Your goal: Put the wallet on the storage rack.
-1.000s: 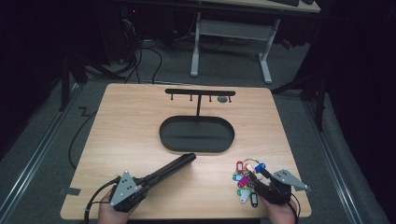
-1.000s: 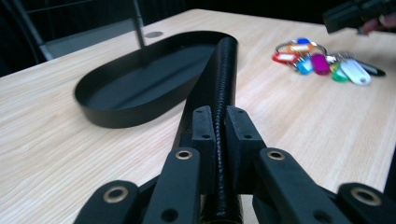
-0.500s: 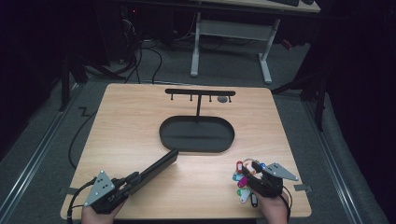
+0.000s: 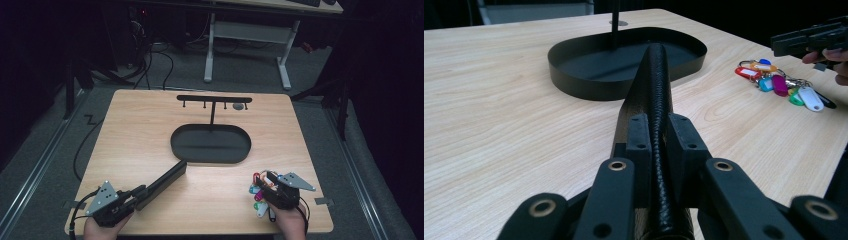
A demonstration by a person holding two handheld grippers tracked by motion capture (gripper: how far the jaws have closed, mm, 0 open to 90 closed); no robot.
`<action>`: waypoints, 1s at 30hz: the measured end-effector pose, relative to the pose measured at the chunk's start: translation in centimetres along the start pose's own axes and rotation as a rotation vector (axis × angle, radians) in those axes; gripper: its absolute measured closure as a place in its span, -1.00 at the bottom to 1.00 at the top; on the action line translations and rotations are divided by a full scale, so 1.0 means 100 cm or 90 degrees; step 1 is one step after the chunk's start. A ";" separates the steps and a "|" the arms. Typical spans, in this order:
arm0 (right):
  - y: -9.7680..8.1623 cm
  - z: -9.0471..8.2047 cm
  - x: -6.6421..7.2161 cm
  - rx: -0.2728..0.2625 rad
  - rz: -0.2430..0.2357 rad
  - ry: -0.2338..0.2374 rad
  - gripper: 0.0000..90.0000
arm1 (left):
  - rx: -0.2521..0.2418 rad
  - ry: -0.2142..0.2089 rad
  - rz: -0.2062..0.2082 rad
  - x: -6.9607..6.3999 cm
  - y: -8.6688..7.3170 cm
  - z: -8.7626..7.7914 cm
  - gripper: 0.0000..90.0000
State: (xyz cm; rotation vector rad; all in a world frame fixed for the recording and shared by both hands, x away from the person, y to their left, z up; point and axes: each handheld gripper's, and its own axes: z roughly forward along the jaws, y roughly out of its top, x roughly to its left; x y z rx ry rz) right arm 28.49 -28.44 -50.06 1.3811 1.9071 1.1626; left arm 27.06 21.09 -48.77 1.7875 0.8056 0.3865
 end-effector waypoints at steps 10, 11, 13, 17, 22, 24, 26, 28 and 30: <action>-0.006 -0.005 -0.004 0.013 0.005 -0.009 0.10 | 0.023 0.001 -0.009 0.010 0.003 0.004 0.56; -0.007 -0.006 -0.005 0.012 0.007 -0.012 0.10 | 0.026 0.001 -0.007 0.011 0.003 0.006 0.53; -0.008 -0.008 -0.007 0.011 0.009 -0.015 0.10 | 0.030 -0.005 -0.007 0.011 0.003 0.008 0.48; -0.010 -0.013 -0.009 0.011 0.013 -0.020 0.10 | 0.040 -0.003 0.016 0.008 0.006 0.013 0.39; -0.013 -0.018 -0.013 0.010 0.020 -0.025 0.09 | 0.074 0.012 0.029 0.006 0.009 0.020 0.13; -0.013 -0.020 -0.013 0.009 0.021 -0.026 0.09 | 0.088 0.025 0.046 0.004 0.010 0.022 0.05; -0.014 -0.021 -0.014 0.009 0.021 -0.027 0.09 | 0.101 0.038 0.061 0.002 0.014 0.025 -0.05; -0.014 -0.023 -0.014 0.008 0.021 -0.026 0.09 | 0.111 0.044 0.070 0.001 0.021 0.026 -0.16; -0.014 -0.024 -0.015 0.004 0.018 -0.024 0.09 | 0.131 0.045 0.073 0.000 0.029 0.027 -0.20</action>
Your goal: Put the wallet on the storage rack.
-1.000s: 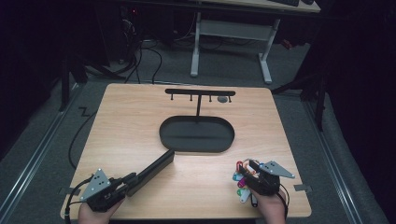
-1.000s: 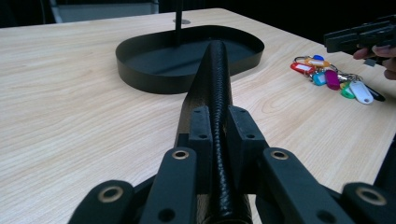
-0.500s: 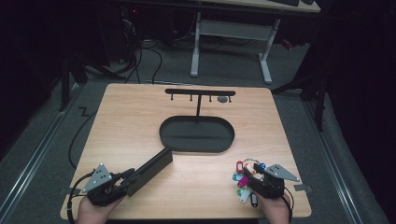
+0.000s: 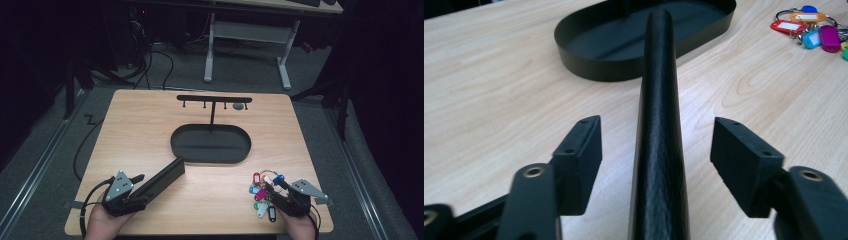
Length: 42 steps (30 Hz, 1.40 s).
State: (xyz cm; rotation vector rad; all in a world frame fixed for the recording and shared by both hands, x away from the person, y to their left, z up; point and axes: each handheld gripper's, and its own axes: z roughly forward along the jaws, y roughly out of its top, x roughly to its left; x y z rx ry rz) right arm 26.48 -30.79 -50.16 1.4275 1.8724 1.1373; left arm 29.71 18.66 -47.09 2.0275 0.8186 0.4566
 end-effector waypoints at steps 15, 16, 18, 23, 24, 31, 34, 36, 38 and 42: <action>0.003 0.004 -0.001 -0.001 -0.002 0.021 0.08 | 0.167 0.024 0.082 -0.005 0.024 0.005 -0.25; 0.003 0.004 -0.001 0.000 -0.004 0.022 0.08 | 0.175 0.024 0.088 -0.007 0.025 0.006 -0.25; 0.002 0.005 0.000 0.003 -0.003 0.024 0.08 | 0.196 0.020 0.099 -0.008 0.029 0.008 -0.25; 0.002 0.007 0.002 0.007 -0.003 0.028 0.08 | 0.237 -0.009 0.086 -0.007 0.039 0.015 -0.26; 0.002 0.007 0.002 0.008 -0.004 0.028 0.08 | 0.245 -0.013 0.085 -0.007 0.041 0.017 -0.26; 0.001 0.007 0.000 0.007 0.007 0.033 0.08 | 0.292 -0.004 0.105 -0.006 0.058 0.023 -0.24; 0.001 0.007 -0.001 0.007 0.006 0.036 0.08 | 0.307 -0.006 0.110 -0.006 0.063 0.026 -0.21; 0.001 0.007 -0.002 0.007 0.006 0.035 0.08 | 0.315 -0.010 0.111 -0.006 0.067 0.027 -0.16; 0.001 0.007 -0.002 0.006 0.008 0.037 0.08 | 0.323 -0.012 0.119 -0.007 0.072 0.028 -0.08; 0.001 0.007 -0.003 0.004 0.007 0.037 0.08 | 0.337 -0.018 0.145 -0.008 0.081 0.030 0.04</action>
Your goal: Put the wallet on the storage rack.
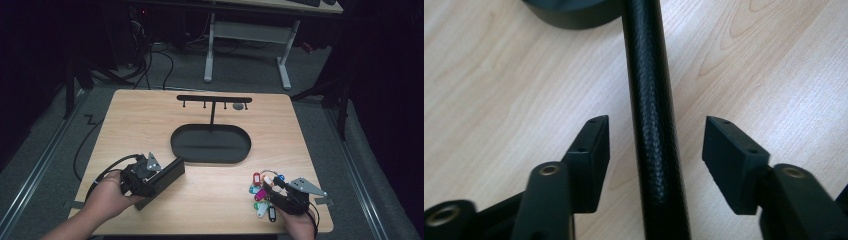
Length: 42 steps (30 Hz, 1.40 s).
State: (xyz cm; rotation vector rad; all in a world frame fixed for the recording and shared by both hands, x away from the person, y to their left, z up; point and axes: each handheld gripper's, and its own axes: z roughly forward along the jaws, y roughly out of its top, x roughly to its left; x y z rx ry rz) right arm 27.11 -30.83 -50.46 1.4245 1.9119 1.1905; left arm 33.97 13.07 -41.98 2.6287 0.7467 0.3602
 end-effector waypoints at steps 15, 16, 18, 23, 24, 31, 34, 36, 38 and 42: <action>0.001 0.002 0.000 0.002 -0.001 0.002 0.08 | 0.070 -0.011 -0.006 0.009 0.016 0.014 0.32; 0.001 0.001 0.000 0.002 -0.001 0.002 0.08 | 0.074 -0.015 -0.006 0.010 0.016 0.016 0.35; 0.001 0.002 0.000 0.002 -0.002 0.002 0.08 | 0.080 -0.028 -0.011 0.011 0.017 0.018 0.38; 0.001 0.002 0.000 0.002 -0.002 0.003 0.08 | 0.093 -0.036 -0.014 0.012 0.020 0.023 0.50; 0.001 0.002 0.000 0.002 -0.003 0.003 0.08 | 0.095 -0.038 -0.014 0.012 0.020 0.023 0.52; 0.001 0.001 0.000 0.001 -0.003 0.002 0.08 | 0.085 -0.017 -0.008 0.011 0.020 0.024 0.62; 0.001 0.001 0.000 0.000 -0.003 0.002 0.08 | 0.075 0.002 0.012 0.007 0.019 0.023 0.64; 0.001 0.001 0.000 0.001 0.001 0.002 0.08 | 0.057 0.008 0.037 0.004 0.019 0.020 0.64; 0.000 0.002 0.000 0.002 0.003 0.004 0.08 | 0.035 0.014 0.056 0.001 0.019 0.017 0.65; 0.000 0.000 0.000 -0.002 0.007 0.003 0.08 | -0.013 0.054 0.103 -0.005 0.020 0.012 0.65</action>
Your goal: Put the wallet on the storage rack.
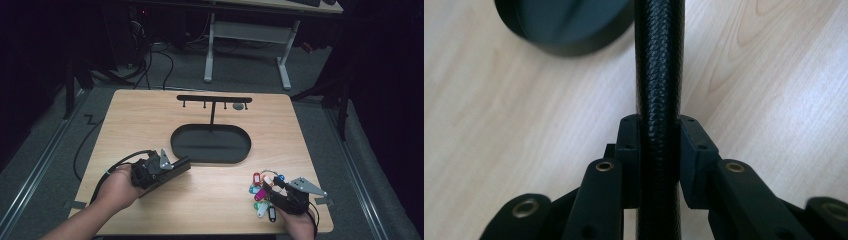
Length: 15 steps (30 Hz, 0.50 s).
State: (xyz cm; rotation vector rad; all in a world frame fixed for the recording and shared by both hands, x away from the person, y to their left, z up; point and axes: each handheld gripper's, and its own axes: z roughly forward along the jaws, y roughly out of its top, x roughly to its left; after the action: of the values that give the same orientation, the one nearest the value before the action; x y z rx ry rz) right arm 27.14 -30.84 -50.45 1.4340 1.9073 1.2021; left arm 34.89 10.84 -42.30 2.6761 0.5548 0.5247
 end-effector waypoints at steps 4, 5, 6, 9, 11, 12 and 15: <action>0.000 -0.002 0.000 -0.006 0.003 -0.001 0.08 | -0.030 0.023 0.024 -0.004 0.006 0.000 0.65; 0.000 -0.003 0.000 -0.006 0.001 -0.002 0.08 | -0.031 0.025 0.028 -0.005 0.008 0.000 0.65; 0.000 -0.003 0.000 -0.007 0.001 -0.002 0.08 | -0.033 0.029 0.034 -0.006 0.009 0.001 0.65; 0.000 -0.002 -0.001 -0.004 0.005 -0.002 0.09 | -0.040 0.047 0.056 -0.010 0.012 0.003 0.65; 0.000 -0.002 -0.001 -0.005 0.001 -0.002 0.09 | -0.043 0.059 0.070 -0.011 0.014 0.004 0.65; 0.000 -0.002 -0.001 -0.005 0.001 -0.002 0.09 | -0.046 0.064 0.077 -0.012 0.015 0.004 0.65; 0.000 -0.002 -0.001 -0.005 0.002 -0.003 0.09 | -0.049 0.087 0.099 -0.013 0.020 0.003 0.65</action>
State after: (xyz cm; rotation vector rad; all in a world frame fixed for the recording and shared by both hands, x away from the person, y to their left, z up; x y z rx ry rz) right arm 27.01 -31.03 -50.36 1.4350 1.8953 1.2046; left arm 34.52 8.50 -42.12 2.6371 0.3578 0.7618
